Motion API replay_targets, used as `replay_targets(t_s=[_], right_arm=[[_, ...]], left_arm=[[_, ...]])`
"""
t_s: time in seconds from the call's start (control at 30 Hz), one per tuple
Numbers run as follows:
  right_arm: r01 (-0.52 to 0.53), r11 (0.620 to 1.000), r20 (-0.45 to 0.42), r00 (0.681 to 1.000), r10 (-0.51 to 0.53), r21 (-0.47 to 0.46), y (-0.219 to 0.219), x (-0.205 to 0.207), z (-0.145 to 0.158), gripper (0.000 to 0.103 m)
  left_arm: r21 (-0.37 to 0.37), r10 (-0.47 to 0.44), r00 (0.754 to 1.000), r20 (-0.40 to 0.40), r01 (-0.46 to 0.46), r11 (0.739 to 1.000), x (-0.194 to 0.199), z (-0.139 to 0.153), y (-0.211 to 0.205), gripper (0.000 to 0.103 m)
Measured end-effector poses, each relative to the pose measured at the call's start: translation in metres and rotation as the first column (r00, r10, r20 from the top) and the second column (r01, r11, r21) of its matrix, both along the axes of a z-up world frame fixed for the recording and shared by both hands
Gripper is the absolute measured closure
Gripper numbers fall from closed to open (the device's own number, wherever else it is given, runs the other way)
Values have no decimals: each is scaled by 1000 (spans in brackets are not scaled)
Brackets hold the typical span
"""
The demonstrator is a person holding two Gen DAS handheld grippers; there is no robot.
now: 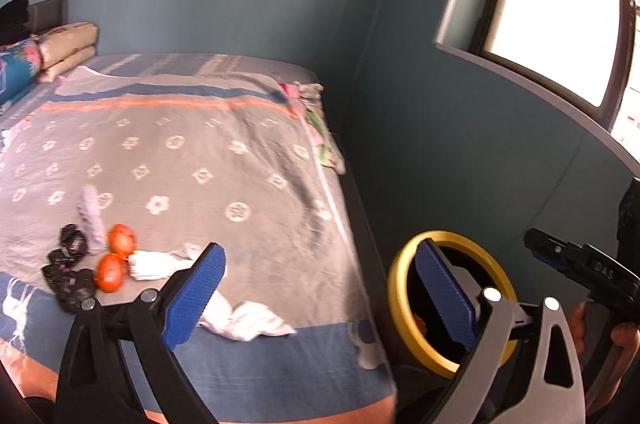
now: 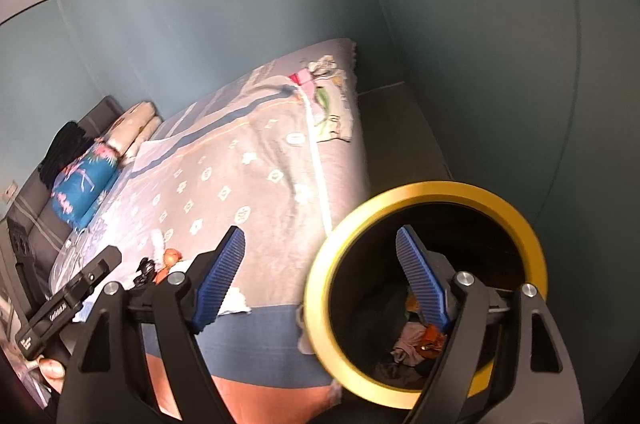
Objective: Collect trash
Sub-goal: 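Move both open tools back over the trash on the bed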
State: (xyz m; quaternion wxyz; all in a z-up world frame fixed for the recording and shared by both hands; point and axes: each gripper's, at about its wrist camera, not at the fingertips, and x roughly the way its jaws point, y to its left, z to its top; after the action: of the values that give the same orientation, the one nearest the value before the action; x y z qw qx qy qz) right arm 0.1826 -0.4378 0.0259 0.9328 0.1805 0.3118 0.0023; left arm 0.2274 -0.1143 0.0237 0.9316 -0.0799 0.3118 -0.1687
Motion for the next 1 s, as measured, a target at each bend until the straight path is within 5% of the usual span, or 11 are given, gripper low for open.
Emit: replay_targets(t_s=[0.47, 1.0], right_arm=[[-151, 987, 2, 989, 151, -55, 84, 18, 16, 27], [-295, 951, -59, 955, 290, -98, 166, 45, -1, 27]], left_arm=[[52, 184, 983, 6, -184, 981, -4, -6, 82, 8], [111, 369, 927, -67, -361, 926, 6, -44, 155, 8]])
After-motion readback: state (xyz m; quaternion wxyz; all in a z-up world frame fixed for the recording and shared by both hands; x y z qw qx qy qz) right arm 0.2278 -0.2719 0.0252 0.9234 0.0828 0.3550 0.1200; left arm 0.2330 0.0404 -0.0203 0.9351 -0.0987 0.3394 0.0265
